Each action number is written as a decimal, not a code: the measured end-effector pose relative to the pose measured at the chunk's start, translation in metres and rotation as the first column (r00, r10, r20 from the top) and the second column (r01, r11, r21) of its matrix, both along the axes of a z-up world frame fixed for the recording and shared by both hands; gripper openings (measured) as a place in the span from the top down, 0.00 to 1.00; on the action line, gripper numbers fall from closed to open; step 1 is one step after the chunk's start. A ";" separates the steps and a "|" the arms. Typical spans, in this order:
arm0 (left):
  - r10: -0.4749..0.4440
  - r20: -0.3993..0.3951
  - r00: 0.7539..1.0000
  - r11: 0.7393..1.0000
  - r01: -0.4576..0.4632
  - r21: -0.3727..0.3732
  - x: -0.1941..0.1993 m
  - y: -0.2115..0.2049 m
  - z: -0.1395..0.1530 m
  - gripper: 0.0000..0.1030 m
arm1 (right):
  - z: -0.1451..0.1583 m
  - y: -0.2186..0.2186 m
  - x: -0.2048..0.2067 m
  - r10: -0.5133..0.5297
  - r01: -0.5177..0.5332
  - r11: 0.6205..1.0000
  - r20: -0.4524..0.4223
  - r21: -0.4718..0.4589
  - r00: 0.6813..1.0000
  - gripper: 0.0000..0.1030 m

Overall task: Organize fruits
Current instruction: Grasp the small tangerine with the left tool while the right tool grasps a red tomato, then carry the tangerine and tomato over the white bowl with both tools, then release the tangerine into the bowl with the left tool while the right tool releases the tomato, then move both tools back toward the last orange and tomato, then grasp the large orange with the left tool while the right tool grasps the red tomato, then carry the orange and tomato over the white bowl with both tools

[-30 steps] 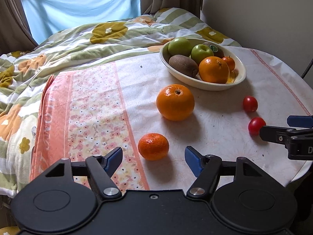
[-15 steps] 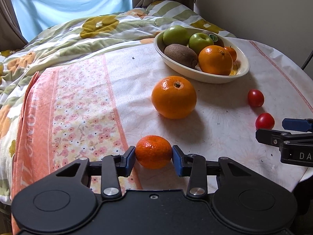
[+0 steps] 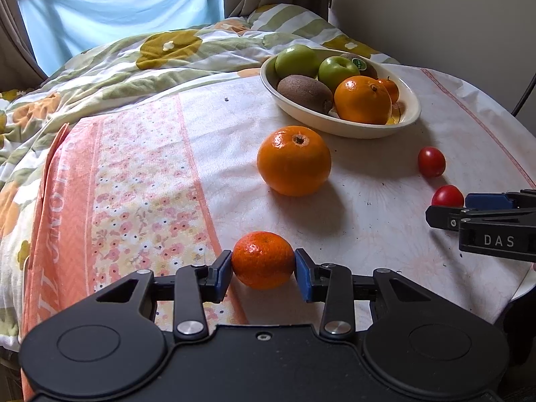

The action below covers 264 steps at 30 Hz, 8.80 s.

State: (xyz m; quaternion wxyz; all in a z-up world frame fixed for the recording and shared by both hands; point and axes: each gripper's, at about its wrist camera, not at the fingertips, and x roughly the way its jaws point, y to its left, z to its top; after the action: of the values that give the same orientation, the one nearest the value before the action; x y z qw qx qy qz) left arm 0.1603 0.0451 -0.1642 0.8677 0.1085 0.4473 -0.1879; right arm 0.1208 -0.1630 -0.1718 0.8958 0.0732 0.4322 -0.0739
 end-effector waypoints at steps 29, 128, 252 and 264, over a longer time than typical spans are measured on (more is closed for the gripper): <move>0.000 0.112 0.994 0.995 0.012 -0.101 -0.013 -0.007 0.072 0.58 | 0.060 0.007 -0.001 0.051 -0.051 0.999 0.053 0.010 0.997 0.51; 0.256 0.112 0.960 0.964 -0.246 -0.098 0.108 -0.088 0.101 0.08 | 0.066 -0.070 0.157 0.482 -0.485 0.874 0.084 0.014 0.872 0.00; 0.178 0.191 0.965 0.981 -0.159 -0.107 0.039 -0.087 0.102 0.37 | 0.084 -0.075 0.071 0.255 -0.260 0.965 0.130 0.021 0.958 0.55; 0.219 0.153 0.964 0.975 -0.209 -0.079 0.110 -0.119 0.078 0.37 | 0.074 -0.100 0.134 0.329 -0.334 0.942 0.092 0.033 0.940 0.55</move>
State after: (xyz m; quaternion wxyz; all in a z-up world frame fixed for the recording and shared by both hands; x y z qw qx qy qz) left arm 0.2700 -0.0735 -0.0858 0.9192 0.0474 0.3787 -0.0975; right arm 0.2547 -0.2634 -0.0976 0.9109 0.0240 0.4016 0.0916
